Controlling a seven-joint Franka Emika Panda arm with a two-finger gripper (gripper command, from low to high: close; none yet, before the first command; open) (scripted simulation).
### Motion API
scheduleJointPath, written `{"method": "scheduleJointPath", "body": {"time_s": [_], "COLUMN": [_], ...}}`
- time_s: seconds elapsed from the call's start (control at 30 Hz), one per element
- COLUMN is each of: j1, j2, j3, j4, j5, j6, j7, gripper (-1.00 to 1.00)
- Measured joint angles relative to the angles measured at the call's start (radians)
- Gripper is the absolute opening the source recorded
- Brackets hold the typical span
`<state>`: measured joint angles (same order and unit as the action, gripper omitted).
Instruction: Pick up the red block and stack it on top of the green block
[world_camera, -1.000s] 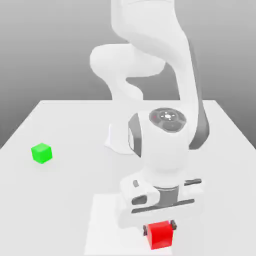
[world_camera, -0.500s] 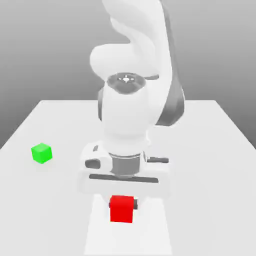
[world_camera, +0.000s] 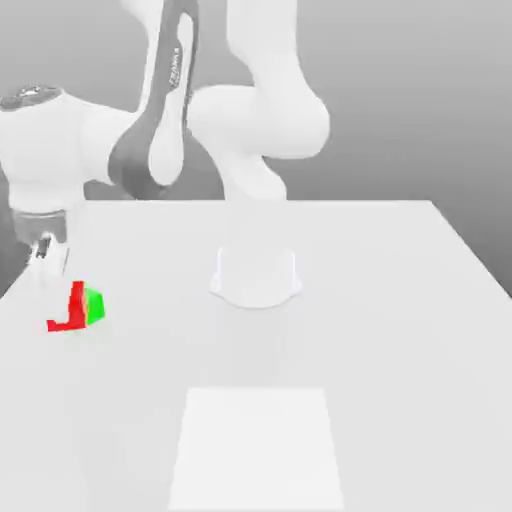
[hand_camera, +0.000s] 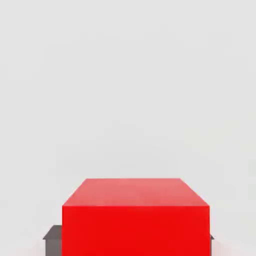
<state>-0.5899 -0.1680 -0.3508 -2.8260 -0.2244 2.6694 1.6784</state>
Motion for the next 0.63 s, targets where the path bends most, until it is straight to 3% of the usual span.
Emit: {"method": "scheduleJointPath", "body": {"time_s": [0.23,0.3,0.43,0.53,0.57,0.63], "j1": [-0.266,-0.287,-0.242,-0.204,-0.194,-0.169], "j2": [-0.112,-0.089,0.039,0.152,0.173,0.174], "j3": [-0.087,-0.107,-0.14,-0.129,-0.117,-0.117], "j4": [-0.1,-0.112,-0.113,-0.112,-0.112,-0.112], "j5": [-0.048,-0.034,0.06,0.217,0.253,0.253], "j6": [-0.009,0.026,0.152,0.256,0.275,0.275], "j7": [0.297,0.321,0.268,0.161,0.136,0.136], "gripper": [-1.0,-1.0,-1.0,-1.0,1.0,1.0]}}
